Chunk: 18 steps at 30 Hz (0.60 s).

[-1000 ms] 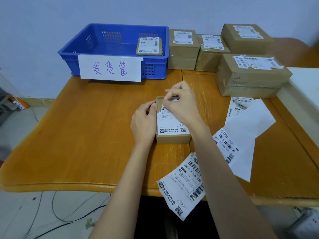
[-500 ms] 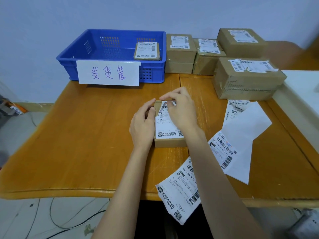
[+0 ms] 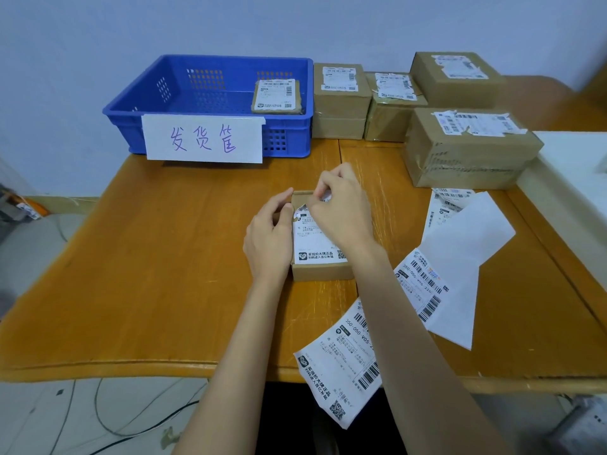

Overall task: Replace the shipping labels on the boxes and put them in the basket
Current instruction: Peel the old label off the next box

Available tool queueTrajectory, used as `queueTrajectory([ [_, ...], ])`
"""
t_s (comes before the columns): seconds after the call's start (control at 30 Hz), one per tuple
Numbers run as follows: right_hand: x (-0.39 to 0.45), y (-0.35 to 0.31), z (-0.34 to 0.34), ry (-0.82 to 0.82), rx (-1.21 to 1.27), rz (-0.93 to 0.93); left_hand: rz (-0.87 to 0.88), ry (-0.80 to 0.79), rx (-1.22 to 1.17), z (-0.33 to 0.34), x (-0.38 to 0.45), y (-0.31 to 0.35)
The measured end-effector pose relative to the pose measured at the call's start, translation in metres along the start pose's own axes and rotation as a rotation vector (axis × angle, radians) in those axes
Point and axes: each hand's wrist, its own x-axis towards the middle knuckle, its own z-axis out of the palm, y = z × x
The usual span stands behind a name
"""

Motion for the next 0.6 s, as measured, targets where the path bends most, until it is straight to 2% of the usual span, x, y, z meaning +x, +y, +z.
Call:
queueTrajectory([
  [0.2, 0.0003, 0.0023, 0.001, 0.005, 0.11, 0.034, -0.004, 0.001, 0.008, -0.0001, 0.001, -0.0008],
  [0.43, -0.0005, 0.0054, 0.0014, 0.053, 0.038, 0.021, 0.014, 0.005, 0.001, 0.0003, 0.0008, -0.0018],
  [0.6, -0.0005, 0.0049, 0.0017, 0.022, 0.029, -0.021, 0.02, 0.001, 0.002, 0.0005, 0.0007, -0.0022],
])
